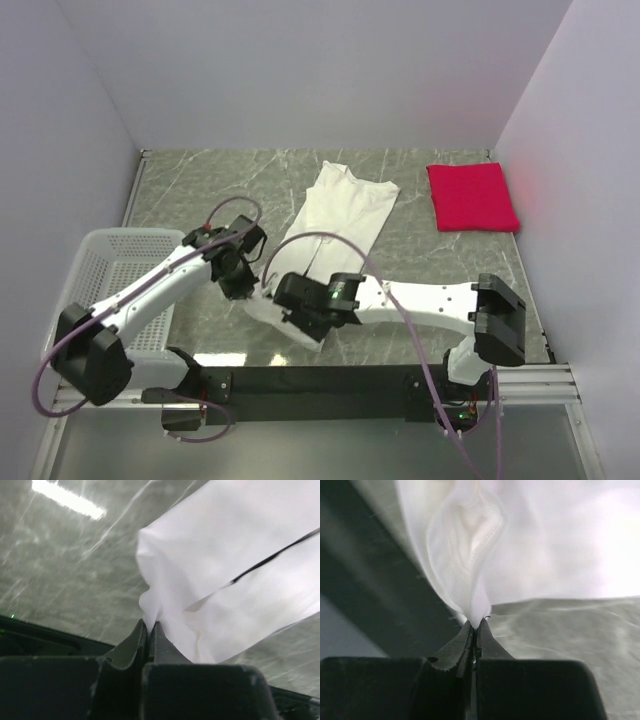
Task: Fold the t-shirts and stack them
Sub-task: Fold the tshirt
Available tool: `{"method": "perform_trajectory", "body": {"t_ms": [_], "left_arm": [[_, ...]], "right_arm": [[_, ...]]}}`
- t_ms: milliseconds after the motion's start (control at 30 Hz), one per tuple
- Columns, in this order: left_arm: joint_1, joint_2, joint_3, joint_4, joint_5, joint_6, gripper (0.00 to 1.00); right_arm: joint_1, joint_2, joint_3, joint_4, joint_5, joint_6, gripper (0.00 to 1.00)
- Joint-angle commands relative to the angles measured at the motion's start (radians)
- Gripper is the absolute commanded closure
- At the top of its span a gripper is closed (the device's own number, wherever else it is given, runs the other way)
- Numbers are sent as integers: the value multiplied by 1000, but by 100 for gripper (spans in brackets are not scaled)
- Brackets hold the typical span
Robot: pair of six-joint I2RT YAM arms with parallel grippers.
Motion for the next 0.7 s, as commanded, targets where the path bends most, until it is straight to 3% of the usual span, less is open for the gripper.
{"method": "perform_trajectory", "body": {"t_ms": [0, 167, 500, 667], "left_arm": [[24, 87, 118, 42, -46, 62, 99], [64, 232, 268, 122, -31, 117, 99], [78, 522, 564, 208, -23, 209, 99], [93, 593, 610, 255, 0, 224, 99]], "right_arm": [[-106, -93, -16, -14, 109, -30, 100], [-236, -130, -44, 6, 171, -58, 100], [-336, -80, -59, 104, 344, -130, 100], [-370, -47, -67, 182, 402, -171, 100]]}}
